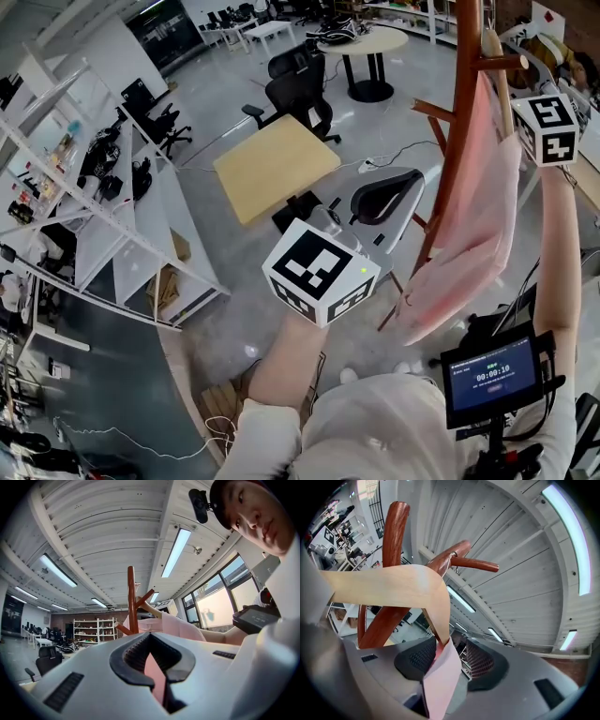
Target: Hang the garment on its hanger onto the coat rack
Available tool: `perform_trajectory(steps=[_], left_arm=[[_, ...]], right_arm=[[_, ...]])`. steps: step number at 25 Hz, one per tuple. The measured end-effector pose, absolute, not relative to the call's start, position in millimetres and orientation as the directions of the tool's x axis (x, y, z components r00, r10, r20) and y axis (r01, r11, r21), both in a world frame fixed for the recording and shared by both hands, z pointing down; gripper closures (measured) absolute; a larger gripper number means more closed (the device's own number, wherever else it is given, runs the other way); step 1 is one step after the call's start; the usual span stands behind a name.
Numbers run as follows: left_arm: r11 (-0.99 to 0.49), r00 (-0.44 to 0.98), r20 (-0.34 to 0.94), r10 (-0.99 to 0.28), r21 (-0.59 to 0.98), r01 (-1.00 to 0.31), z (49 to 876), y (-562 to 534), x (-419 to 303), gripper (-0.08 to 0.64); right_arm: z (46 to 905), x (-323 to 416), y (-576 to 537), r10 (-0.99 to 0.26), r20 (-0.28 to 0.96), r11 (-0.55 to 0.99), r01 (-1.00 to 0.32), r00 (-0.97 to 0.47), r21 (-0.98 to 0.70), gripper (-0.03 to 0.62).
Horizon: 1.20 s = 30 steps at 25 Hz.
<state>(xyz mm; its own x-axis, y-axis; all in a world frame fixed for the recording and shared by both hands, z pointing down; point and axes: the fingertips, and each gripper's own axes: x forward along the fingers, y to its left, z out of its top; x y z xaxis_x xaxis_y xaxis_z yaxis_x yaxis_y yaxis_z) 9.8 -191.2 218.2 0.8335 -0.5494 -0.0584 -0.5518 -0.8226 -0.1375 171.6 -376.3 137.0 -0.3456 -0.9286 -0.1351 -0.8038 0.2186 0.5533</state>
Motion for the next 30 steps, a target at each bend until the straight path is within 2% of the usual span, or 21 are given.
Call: perform_trajectory(steps=[6, 10, 15, 23, 30], left_arm=[[-0.837, 0.848, -0.061, -0.527, -0.137, -0.53, 218.5, -190.0, 8.6, 0.554], [-0.843, 0.854, -0.068, -0.516, -0.135, -0.521, 221.4, -188.4, 2.2, 0.554], [-0.845, 0.853, -0.104, -0.512, -0.118, -0.522, 215.7, -192.7, -1.0, 0.554], [-0.849, 0.854, -0.16, -0.495, -0.118, -0.514, 199.5, -178.0, -23.2, 0.554], [-0.82, 0.824, -0.19, -0.533, -0.126, -0.559, 195.3, -167.8, -76.3, 0.555]], right_arm=[[140.5, 190.2, -360.0, -0.956, -0.148, 0.125, -0.809, -0.253, 0.575, 0.413], [125.2, 190.1, -326.8, -0.954, -0.202, 0.058, -0.799, -0.22, 0.598, 0.413], [77.9, 171.6, -283.2, -0.919, -0.297, 0.021, -0.783, -0.261, 0.622, 0.413], [40.7, 135.5, -228.6, -0.886, -0.346, 0.024, -0.777, -0.308, 0.629, 0.414], [46.8, 45.8, -205.3, -0.843, -0.304, 0.144, -0.731, -0.444, 0.667, 0.414]])
